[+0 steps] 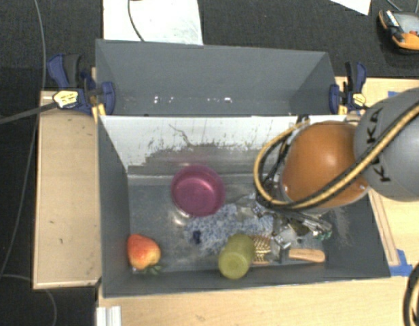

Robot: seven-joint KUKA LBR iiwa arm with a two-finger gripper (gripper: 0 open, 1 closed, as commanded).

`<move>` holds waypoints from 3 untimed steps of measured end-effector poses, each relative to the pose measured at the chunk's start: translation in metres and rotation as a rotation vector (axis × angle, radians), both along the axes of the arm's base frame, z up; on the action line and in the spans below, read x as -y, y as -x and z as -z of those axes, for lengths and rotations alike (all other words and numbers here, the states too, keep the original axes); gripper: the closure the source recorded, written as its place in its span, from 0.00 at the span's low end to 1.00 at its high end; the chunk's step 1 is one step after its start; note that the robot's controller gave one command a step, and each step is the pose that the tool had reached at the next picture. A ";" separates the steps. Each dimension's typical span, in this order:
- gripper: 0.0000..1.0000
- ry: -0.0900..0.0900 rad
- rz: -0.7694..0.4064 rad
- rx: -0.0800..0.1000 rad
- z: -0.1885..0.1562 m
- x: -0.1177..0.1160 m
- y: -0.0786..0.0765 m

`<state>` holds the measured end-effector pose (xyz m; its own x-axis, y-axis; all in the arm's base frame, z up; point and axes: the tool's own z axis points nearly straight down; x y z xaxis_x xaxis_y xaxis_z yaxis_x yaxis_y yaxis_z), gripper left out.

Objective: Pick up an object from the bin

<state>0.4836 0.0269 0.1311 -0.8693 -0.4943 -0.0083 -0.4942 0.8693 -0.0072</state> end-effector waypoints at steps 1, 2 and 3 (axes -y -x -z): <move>0.00 -0.002 -0.040 -0.004 0.062 0.007 -0.010; 1.00 0.006 -0.435 0.010 0.054 0.019 -0.005; 1.00 0.005 -0.432 0.010 0.054 0.019 -0.005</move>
Offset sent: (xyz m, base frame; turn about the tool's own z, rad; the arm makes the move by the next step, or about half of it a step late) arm 0.0027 -0.0194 -0.0582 -0.4399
